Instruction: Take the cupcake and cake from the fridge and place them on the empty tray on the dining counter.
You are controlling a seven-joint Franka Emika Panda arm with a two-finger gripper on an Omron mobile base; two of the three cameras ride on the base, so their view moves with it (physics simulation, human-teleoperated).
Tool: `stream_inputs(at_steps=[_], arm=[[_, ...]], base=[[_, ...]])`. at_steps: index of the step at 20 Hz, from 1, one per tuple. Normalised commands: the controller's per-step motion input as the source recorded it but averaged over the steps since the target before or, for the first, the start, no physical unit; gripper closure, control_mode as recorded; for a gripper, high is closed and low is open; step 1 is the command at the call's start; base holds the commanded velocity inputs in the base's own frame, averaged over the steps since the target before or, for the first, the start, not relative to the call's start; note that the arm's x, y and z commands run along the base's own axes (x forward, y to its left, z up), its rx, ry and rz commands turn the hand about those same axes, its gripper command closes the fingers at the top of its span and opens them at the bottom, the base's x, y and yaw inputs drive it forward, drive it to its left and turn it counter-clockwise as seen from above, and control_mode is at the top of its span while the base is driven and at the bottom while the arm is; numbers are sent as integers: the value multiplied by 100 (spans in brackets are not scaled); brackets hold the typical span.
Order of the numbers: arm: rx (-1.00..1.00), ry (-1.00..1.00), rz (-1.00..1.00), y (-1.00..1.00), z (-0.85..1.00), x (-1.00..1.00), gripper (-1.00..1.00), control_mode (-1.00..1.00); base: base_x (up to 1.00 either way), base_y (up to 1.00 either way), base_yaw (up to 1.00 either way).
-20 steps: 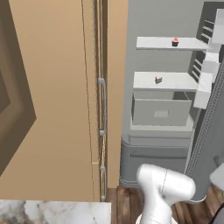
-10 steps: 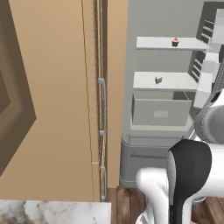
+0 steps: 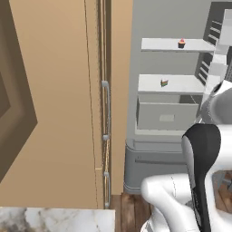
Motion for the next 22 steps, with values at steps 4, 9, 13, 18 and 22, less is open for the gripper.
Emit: stream_inputs(at_steps=[4,9,13,18,22], arm=[[-6,10,-5,-1,-5,44,-100,-100],[-9,0,-19,-14,-16,26,-100,-100],[-2,0,-17,-24,-10,30,-100,-100],[0,2,-5,-25,0,34,-100,-100],[0,2,0,-28,-8,47,-100,-100]], base=[[0,0,0],[0,0,0],[0,0,0],[0,0,0],[0,0,0]])
